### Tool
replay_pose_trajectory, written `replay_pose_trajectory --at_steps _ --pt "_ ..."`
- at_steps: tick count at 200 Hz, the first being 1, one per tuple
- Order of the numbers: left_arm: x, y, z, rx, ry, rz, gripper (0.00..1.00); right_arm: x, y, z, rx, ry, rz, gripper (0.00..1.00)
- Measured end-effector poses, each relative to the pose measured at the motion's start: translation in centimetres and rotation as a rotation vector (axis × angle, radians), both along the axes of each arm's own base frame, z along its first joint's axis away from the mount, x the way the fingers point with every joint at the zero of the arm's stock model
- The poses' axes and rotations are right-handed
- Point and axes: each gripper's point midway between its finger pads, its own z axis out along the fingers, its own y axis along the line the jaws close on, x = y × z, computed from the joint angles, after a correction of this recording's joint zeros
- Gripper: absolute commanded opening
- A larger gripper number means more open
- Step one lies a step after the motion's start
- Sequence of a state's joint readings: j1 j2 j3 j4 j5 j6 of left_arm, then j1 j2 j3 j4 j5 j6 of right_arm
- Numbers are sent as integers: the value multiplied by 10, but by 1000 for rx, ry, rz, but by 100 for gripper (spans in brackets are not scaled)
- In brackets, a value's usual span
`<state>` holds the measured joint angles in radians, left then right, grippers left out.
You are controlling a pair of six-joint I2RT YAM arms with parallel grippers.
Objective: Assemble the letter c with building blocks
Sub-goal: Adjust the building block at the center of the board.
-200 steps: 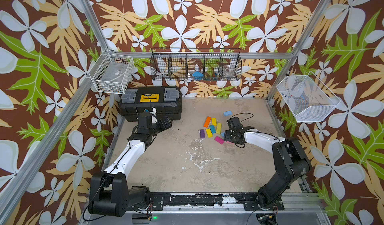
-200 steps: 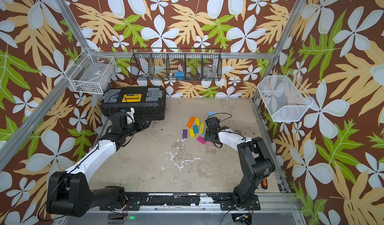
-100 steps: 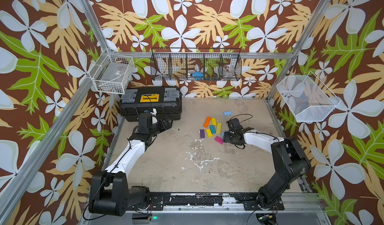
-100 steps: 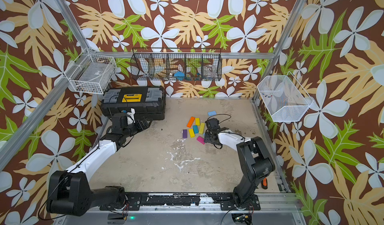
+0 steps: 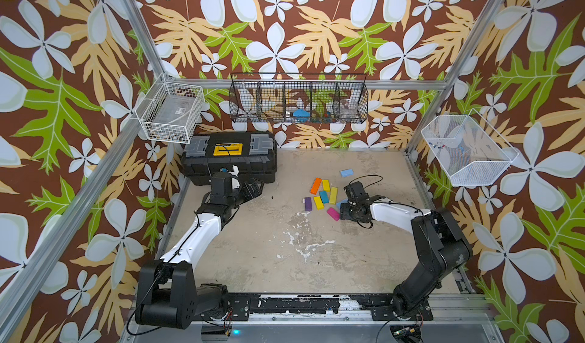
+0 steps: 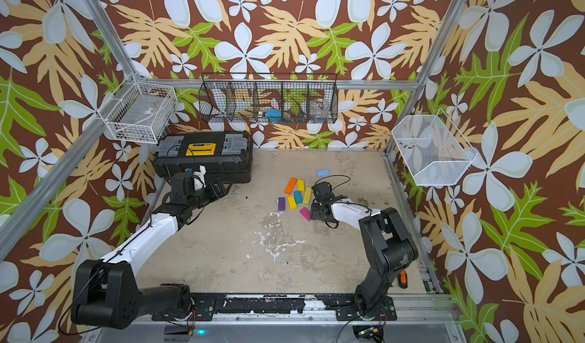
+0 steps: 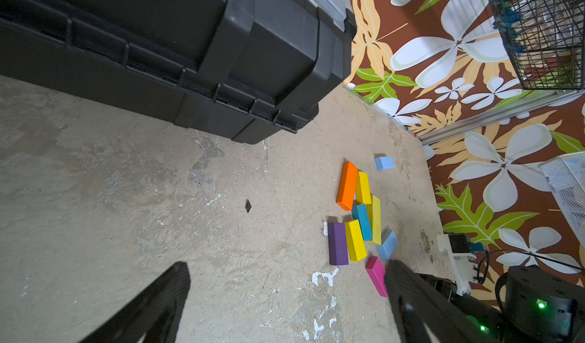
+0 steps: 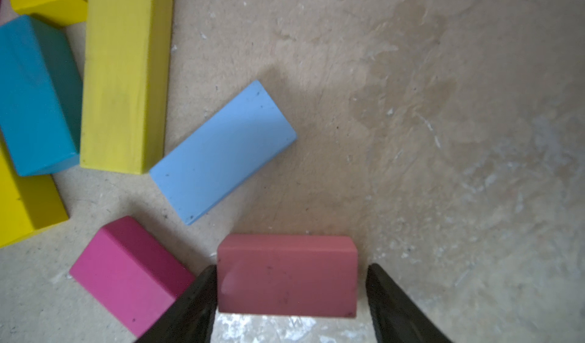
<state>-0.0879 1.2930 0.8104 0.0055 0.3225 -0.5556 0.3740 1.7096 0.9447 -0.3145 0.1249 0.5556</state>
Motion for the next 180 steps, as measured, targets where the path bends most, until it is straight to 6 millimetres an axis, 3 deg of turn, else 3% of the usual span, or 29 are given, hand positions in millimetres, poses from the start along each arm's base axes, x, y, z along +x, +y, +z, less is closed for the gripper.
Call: replay_pose_trajectory --at_steps 45,99,180 --pt "-1 0 -2 -7 8 4 100 -4 -2 6 -2 -16 11 57" --pt "-1 0 -3 -8 11 5 100 -13 -5 18 5 -42 18 57" --pt "-2 0 -5 -15 18 5 100 -28 -6 4 -7 -1 33 58"
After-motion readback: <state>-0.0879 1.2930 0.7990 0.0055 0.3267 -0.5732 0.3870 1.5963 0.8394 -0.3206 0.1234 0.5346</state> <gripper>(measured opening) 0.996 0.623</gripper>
